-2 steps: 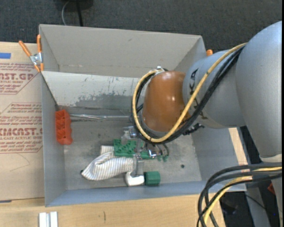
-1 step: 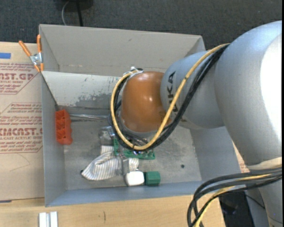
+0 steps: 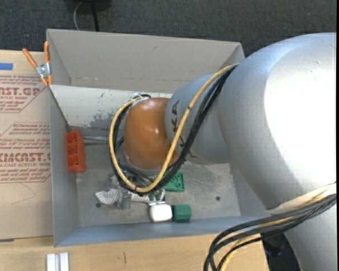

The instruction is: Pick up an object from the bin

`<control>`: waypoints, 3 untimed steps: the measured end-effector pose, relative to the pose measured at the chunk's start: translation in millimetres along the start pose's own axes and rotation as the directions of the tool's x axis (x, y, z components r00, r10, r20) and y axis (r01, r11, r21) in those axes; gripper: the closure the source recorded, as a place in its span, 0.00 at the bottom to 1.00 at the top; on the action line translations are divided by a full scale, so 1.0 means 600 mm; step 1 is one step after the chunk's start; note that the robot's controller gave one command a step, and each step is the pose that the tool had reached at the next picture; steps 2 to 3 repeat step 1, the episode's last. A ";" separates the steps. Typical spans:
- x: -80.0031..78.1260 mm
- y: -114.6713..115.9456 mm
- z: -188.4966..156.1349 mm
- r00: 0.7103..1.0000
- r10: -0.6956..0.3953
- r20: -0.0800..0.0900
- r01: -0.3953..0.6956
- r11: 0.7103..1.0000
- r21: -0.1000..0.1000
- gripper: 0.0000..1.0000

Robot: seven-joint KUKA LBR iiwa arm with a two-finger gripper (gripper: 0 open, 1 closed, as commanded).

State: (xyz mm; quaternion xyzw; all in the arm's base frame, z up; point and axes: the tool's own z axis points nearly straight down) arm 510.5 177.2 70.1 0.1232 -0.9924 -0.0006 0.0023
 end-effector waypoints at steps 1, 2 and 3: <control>0.000 0.000 0.000 1.000 0.001 0.000 -0.001 1.000 0.000 1.00; 0.000 0.000 0.000 1.000 0.001 0.000 -0.001 1.000 0.000 1.00; 0.000 0.000 0.000 1.000 0.001 0.000 -0.001 1.000 0.000 1.00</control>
Offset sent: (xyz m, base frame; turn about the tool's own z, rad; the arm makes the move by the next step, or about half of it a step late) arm 0.0093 0.0017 0.0867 -0.0213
